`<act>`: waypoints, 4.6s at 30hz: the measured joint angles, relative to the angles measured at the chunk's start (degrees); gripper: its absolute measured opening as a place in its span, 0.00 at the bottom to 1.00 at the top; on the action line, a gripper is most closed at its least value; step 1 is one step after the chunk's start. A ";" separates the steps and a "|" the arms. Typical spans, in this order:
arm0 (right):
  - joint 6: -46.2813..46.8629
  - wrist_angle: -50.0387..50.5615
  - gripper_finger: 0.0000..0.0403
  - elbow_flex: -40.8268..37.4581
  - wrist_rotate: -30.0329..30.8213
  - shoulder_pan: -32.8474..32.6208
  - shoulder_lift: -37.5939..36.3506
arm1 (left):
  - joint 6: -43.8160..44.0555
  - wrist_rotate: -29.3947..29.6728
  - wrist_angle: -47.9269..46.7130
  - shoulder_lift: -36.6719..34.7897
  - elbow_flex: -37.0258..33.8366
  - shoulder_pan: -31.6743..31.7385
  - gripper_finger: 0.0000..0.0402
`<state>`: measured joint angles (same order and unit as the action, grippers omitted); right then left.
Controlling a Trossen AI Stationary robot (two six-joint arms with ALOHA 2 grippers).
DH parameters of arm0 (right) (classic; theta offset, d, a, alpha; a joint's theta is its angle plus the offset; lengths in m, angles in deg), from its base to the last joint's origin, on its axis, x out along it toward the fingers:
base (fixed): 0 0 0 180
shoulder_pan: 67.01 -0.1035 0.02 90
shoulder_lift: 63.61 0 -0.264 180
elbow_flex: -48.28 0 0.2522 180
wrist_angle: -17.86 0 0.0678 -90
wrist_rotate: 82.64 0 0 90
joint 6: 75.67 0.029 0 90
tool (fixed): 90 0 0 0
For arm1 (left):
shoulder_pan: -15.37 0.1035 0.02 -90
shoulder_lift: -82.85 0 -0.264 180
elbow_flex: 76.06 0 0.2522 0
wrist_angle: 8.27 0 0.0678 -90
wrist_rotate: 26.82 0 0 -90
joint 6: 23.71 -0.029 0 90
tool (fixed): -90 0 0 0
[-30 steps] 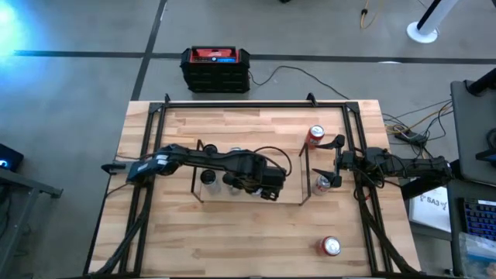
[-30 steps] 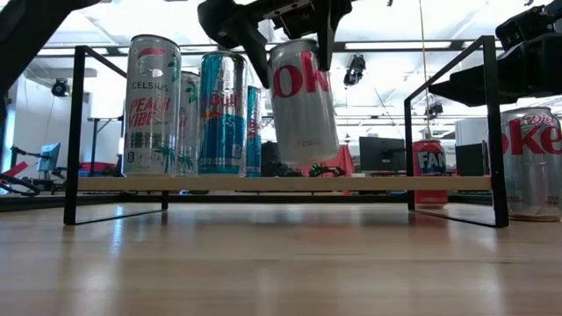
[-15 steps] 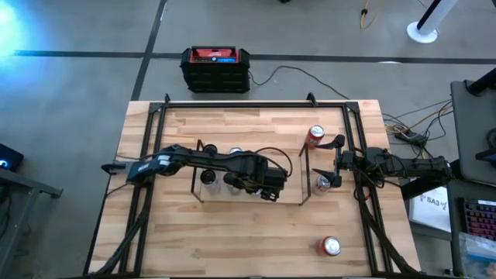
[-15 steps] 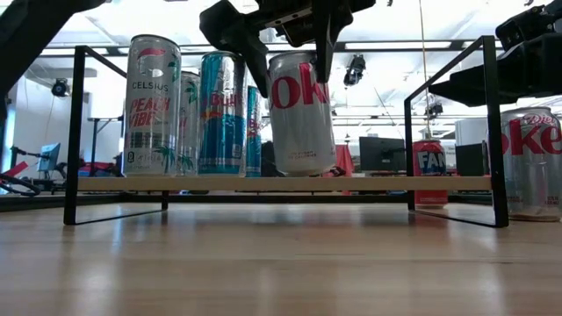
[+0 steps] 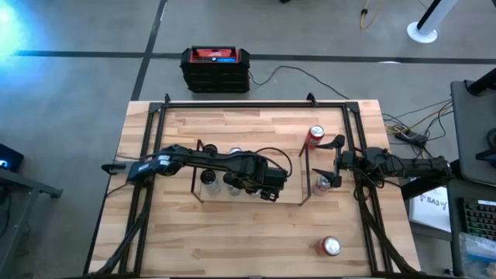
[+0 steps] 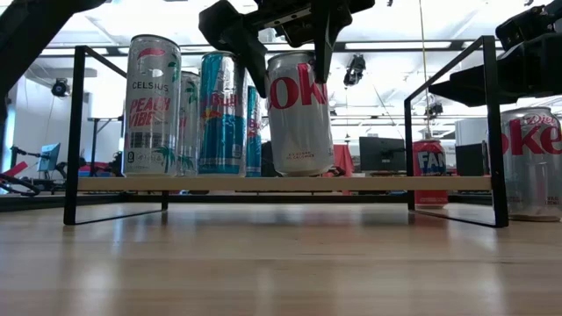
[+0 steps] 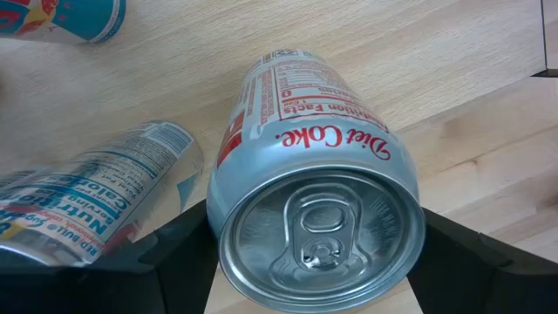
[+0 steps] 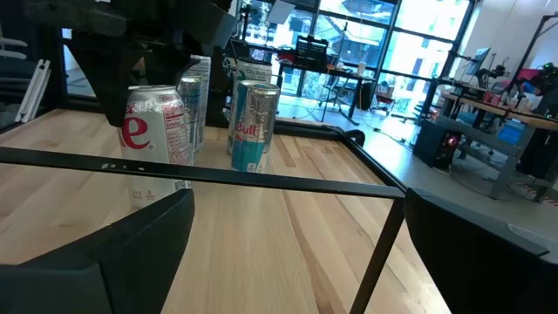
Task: Place canned beverage on shelf
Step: Put the bottom red-silver soda can on the shelf, then put the red-silver soda can on the shelf aligned with the red-silver soda can
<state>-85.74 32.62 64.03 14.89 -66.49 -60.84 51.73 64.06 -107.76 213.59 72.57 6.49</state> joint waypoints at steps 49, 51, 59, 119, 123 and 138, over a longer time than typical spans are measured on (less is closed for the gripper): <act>0.02 0.01 0.99 0.01 0.00 0.01 0.02 | 0.48 -1.38 2.15 0.03 0.00 0.85 0.92; 0.00 -0.01 0.99 0.01 0.00 0.02 0.02 | 0.23 -1.40 2.69 0.03 0.00 0.85 0.92; 0.00 0.01 0.99 0.01 0.00 0.02 0.02 | 0.05 -1.38 3.09 -0.81 0.09 0.98 0.92; 0.00 -0.01 0.99 0.01 0.00 0.00 -0.03 | -49.24 34.06 20.30 -79.34 -64.63 2.14 0.92; 0.00 -0.01 0.99 0.01 0.00 0.00 -0.03 | -51.46 35.08 23.38 -82.78 -70.71 2.14 0.92; 0.00 -0.01 0.99 0.01 0.00 -0.01 -0.05 | -54.91 39.25 72.05 -110.10 -112.38 1.95 0.92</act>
<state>-85.74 32.61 64.04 14.89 -66.50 -60.89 -3.18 103.32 -35.71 103.49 -39.82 8.43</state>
